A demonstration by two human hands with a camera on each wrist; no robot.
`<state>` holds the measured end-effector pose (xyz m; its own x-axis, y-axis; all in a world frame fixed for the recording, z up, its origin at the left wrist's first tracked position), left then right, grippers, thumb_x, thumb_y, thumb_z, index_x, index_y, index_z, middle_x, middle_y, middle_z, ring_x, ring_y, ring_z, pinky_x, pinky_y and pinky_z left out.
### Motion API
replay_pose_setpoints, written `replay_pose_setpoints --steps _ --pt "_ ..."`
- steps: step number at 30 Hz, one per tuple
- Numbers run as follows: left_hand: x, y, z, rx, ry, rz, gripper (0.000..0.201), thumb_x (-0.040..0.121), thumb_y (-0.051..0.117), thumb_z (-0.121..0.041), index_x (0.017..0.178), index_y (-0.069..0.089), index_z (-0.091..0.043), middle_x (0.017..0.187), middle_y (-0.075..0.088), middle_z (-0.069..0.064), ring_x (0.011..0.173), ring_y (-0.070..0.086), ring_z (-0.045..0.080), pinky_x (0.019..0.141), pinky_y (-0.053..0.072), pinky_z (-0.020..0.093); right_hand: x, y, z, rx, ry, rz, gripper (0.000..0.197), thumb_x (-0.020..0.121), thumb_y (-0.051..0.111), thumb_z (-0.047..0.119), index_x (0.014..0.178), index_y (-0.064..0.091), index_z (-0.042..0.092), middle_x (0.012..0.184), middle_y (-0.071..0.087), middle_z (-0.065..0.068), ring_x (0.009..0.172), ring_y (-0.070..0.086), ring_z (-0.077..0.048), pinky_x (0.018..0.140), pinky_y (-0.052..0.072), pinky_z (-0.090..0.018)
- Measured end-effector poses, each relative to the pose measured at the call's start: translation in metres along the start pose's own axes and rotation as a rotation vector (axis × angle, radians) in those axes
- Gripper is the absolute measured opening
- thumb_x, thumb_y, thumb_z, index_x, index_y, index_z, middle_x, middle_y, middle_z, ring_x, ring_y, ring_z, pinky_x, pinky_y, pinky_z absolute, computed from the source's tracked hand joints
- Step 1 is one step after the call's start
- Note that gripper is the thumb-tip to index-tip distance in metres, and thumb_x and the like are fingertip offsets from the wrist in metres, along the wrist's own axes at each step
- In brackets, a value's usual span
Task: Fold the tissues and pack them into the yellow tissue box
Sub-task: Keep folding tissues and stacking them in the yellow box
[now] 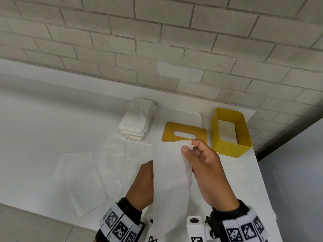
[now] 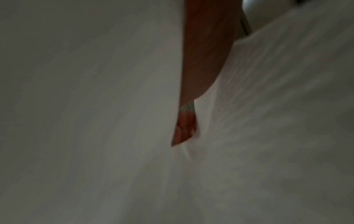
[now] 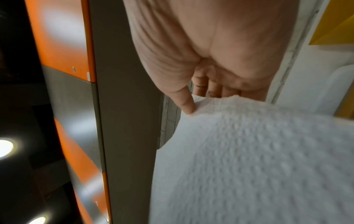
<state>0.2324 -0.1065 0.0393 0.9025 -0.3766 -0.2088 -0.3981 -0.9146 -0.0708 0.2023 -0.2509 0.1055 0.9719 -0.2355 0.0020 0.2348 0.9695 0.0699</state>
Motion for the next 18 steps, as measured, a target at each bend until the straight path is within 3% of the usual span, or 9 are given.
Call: replay_pose_setpoints --steps 2,4,6,8,10,13,15,18 --pt "0.003 -0.003 -0.007 -0.043 0.031 -0.012 0.037 0.093 0.062 -0.02 0.056 0.065 -0.025 0.059 0.067 -0.008 0.059 0.054 -0.003 0.066 0.042 0.015 0.0 -0.003 0.0 0.03 -0.01 -0.027 0.023 0.092 0.069 0.037 0.097 0.064 0.014 0.091 0.058 -0.03 0.084 0.047 -0.025 0.079 0.039 -0.042" --pt "0.001 -0.008 -0.012 -0.159 0.003 -0.029 0.038 0.105 0.054 -0.021 0.072 0.072 -0.014 0.068 0.07 0.006 0.067 0.06 0.004 0.07 0.047 0.021 0.001 -0.005 0.0 0.003 -0.026 -0.047 0.027 0.089 0.068 0.041 0.096 0.065 0.015 0.094 0.057 -0.037 0.084 0.046 -0.023 0.077 0.039 -0.042" --pt "-0.001 -0.006 -0.01 -0.264 -0.037 -0.005 0.045 0.107 0.046 -0.022 0.071 0.074 -0.022 0.069 0.072 0.001 0.071 0.067 0.008 0.071 0.05 0.019 0.002 -0.008 -0.002 -0.025 -0.029 -0.084 0.021 0.09 0.068 0.039 0.094 0.067 0.019 0.092 0.059 -0.035 0.079 0.047 -0.023 0.075 0.04 -0.04" --pt "-0.002 -0.001 -0.014 -0.306 -0.055 0.008 0.028 0.102 0.053 -0.036 0.096 0.078 -0.025 0.1 0.079 0.005 0.1 0.073 0.02 0.092 0.054 0.032 0.003 -0.011 -0.003 -0.05 -0.027 -0.118 0.012 0.095 0.068 0.032 0.094 0.067 0.02 0.081 0.06 -0.026 0.073 0.045 -0.023 0.071 0.04 -0.039" --pt "-0.002 -0.001 -0.016 -0.299 -0.082 -0.024 0.041 0.093 0.057 -0.057 0.111 0.073 -0.024 0.121 0.074 0.012 0.119 0.067 0.028 0.106 0.05 0.043 0.003 -0.013 -0.001 -0.076 -0.04 -0.143 0.008 0.098 0.066 0.025 0.092 0.067 0.02 0.072 0.055 -0.016 0.07 0.042 -0.021 0.068 0.038 -0.036" --pt "-0.003 0.003 -0.017 -0.289 -0.098 0.014 0.052 0.076 0.041 -0.068 0.108 0.067 -0.036 0.119 0.075 0.0 0.12 0.066 0.019 0.109 0.048 0.041 0.003 -0.011 0.003 -0.108 -0.076 -0.142 0.01 0.097 0.067 0.029 0.09 0.067 0.022 0.079 0.059 -0.026 0.07 0.045 -0.021 0.068 0.039 -0.036" --pt "-0.007 0.01 -0.016 -0.28 -0.114 0.093 0.059 0.076 0.035 -0.077 0.11 0.069 -0.044 0.116 0.076 -0.015 0.117 0.067 0.005 0.108 0.047 0.031 0.003 -0.012 0.002 -0.132 -0.092 -0.156 0.011 0.095 0.067 0.031 0.092 0.068 0.021 0.084 0.061 -0.028 0.071 0.048 -0.021 0.069 0.041 -0.037" --pt "-0.009 0.013 -0.016 -0.234 -0.089 0.147 0.058 0.076 0.036 -0.095 0.106 0.072 -0.061 0.124 0.072 -0.022 0.124 0.062 0.0 0.114 0.04 0.032 0.002 -0.013 0.002 -0.149 -0.104 -0.168 0.011 0.095 0.068 0.032 0.093 0.069 0.021 0.086 0.061 -0.029 0.069 0.051 -0.03 0.068 0.044 -0.042"
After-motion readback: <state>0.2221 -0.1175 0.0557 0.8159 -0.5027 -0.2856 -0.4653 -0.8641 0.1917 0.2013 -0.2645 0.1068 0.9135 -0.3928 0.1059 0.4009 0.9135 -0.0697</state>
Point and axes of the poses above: each hand's wrist, its own x-axis towards the middle knuckle, its own y-axis out of the palm, z = x × y, the point moved 10 cm from there along x, towards the middle knuckle
